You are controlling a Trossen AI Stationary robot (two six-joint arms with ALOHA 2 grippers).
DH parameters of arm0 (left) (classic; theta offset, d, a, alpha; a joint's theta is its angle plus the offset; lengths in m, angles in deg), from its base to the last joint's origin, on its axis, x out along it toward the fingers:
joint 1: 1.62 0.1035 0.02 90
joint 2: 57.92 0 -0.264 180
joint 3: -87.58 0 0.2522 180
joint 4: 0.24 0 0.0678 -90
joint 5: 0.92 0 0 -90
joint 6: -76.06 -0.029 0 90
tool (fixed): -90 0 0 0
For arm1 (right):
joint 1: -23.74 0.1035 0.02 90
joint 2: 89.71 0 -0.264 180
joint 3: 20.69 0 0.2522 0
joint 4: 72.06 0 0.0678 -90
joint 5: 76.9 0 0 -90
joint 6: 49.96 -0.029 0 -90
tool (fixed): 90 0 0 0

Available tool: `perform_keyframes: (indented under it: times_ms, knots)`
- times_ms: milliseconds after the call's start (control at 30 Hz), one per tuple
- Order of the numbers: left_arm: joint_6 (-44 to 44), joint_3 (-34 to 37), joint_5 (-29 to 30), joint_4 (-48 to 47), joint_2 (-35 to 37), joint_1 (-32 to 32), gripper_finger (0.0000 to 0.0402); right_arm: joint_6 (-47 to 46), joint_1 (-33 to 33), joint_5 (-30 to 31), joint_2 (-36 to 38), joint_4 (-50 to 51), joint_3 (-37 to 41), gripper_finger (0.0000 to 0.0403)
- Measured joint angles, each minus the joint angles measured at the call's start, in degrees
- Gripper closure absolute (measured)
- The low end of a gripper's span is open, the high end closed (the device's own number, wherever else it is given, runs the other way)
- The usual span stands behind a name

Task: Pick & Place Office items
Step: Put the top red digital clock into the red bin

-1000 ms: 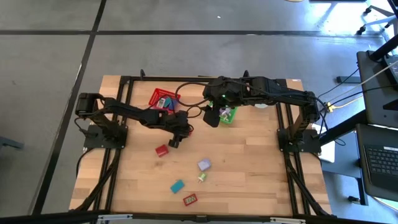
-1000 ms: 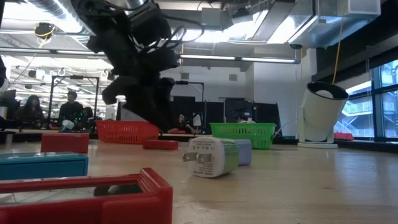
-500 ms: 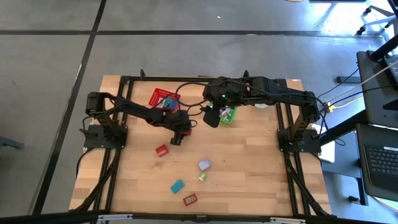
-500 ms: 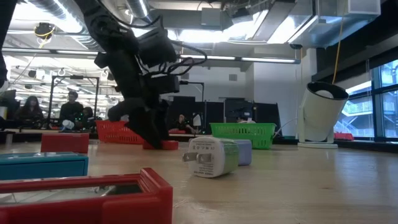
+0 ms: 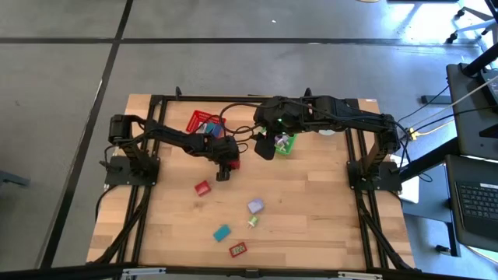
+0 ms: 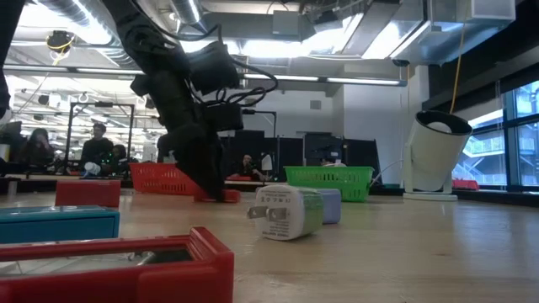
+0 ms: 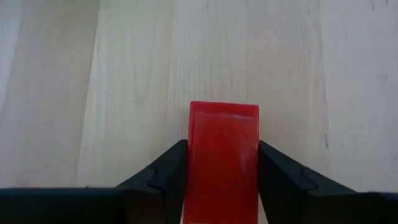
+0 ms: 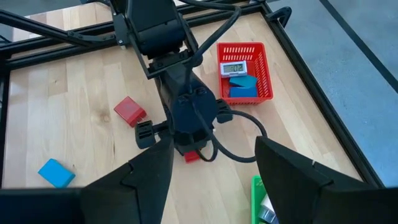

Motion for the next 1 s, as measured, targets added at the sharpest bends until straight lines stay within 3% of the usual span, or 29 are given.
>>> perform_keyframes:
  times_ms: [267,600,1000]
  knots:
    - [8.69,0.24,-1.55,4.66,8.12,-0.13,0.0251,0.00,-0.01,0.00,0.00,0.02,0.00,0.0175]
    - [8.99,0.15,-0.08,20.73,24.05,-1.38,0.0251,0.02,-0.01,0.00,0.00,-0.03,0.00,0.0175]
    - [9.01,0.13,5.59,22.10,33.44,-2.10,0.0251,0.86,-0.02,0.28,-0.02,-0.07,0.00,0.0175]
